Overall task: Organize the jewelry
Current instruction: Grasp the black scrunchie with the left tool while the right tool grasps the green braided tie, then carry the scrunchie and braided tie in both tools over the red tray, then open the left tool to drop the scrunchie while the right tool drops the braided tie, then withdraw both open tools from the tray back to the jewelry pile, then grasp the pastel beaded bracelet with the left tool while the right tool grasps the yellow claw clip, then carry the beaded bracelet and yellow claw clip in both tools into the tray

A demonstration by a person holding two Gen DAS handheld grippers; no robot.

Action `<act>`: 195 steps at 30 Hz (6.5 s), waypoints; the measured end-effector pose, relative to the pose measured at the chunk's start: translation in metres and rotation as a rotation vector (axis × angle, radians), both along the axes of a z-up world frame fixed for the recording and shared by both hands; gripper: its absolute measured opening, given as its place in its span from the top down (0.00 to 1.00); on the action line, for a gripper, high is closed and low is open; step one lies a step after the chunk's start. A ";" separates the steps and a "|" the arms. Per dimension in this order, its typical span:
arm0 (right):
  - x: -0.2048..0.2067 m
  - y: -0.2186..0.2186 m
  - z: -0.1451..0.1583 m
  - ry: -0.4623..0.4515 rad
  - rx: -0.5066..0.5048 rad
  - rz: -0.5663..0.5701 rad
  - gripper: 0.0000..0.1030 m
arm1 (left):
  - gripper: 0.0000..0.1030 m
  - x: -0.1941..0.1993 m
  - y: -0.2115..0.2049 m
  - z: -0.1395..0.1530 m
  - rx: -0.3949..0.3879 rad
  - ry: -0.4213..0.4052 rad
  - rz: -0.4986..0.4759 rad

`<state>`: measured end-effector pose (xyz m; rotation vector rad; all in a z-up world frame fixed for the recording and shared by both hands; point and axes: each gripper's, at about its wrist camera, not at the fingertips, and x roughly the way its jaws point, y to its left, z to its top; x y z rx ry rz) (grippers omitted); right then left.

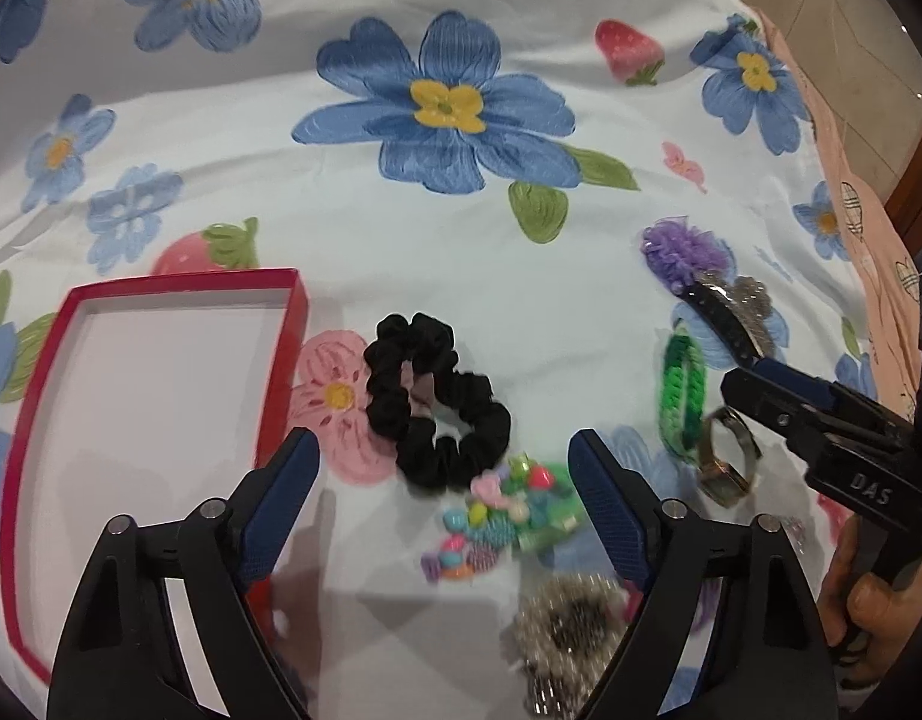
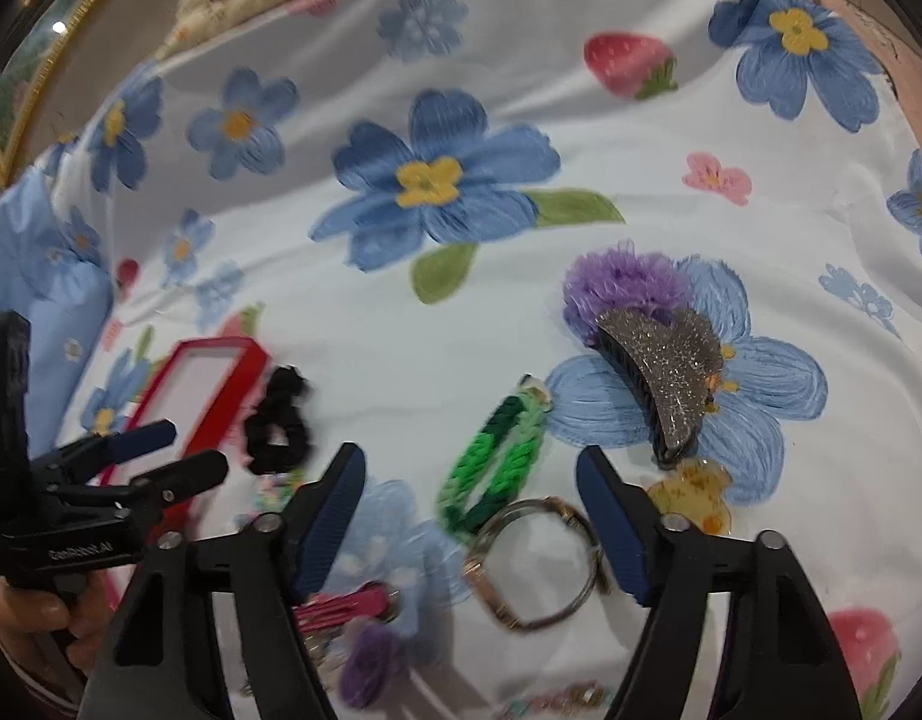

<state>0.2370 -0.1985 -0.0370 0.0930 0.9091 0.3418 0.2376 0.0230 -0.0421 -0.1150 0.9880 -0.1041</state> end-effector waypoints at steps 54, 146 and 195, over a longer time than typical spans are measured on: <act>0.006 0.193 0.017 -0.006 0.204 0.320 0.90 | 0.86 -0.040 0.177 0.009 -0.042 -0.035 0.178; -0.070 -0.065 0.000 -0.007 0.150 -0.112 0.53 | 0.31 -0.079 -0.020 0.013 0.008 -0.054 -0.198; -0.041 -0.055 -0.004 -0.039 0.163 -0.088 0.69 | 0.90 -0.078 0.022 0.021 -0.127 -0.084 -0.146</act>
